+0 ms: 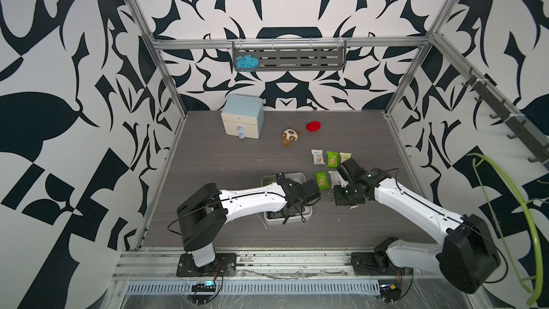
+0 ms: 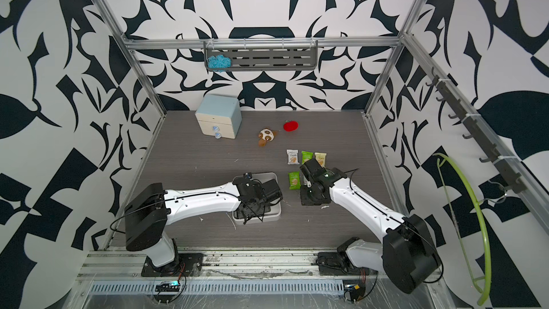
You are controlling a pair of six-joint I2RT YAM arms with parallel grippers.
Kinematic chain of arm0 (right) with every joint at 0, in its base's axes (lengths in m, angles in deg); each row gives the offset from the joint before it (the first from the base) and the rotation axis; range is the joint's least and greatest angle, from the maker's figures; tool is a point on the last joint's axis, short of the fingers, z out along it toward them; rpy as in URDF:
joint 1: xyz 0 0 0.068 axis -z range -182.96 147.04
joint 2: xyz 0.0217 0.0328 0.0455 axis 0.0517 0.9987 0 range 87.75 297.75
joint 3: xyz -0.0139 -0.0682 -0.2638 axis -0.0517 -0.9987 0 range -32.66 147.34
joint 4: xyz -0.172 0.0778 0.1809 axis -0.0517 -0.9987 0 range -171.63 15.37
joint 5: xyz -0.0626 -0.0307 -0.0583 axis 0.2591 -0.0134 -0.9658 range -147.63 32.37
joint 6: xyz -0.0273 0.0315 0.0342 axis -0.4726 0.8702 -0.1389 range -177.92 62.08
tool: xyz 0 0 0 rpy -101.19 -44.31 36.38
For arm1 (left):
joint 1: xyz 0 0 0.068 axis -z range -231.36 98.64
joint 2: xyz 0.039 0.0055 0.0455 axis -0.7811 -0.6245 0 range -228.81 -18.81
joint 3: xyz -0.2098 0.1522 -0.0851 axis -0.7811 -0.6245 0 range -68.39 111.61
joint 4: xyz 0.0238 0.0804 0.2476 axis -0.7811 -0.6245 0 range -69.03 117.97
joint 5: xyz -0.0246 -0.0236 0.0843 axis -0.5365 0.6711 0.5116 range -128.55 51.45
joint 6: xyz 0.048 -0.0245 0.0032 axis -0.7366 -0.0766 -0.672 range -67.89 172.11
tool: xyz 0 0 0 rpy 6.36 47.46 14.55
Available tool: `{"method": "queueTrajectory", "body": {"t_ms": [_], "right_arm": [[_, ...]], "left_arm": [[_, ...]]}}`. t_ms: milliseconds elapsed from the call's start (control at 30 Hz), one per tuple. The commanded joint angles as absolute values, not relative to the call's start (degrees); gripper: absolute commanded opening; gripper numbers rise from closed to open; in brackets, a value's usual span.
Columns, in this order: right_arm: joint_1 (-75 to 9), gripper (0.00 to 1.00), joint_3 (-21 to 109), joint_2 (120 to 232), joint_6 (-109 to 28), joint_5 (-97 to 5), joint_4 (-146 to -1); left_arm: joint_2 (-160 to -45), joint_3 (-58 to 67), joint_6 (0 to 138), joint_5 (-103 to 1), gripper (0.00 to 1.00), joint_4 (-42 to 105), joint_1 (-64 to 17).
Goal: Take the cookies out of the storage box
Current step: Pick up the cookie from the storage box.
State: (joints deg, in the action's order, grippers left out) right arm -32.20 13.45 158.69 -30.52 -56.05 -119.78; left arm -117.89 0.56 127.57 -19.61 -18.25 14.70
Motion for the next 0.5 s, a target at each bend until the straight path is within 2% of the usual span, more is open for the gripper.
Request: {"method": "queueTrajectory", "body": {"t_ms": [0, 467], "right_arm": [[-31.59, 0.04, 13.92, 158.70, -32.28, -57.19, -121.01], [-30.21, 0.03, 13.64, 160.08, -33.41, -57.29, -121.12]], "left_arm": [[-119.30, 0.44, 125.18, -20.67, 0.75, -17.18, 13.54], [-123.86, 1.02, 121.02, -23.18, 0.71, -14.07, 10.80]]}}
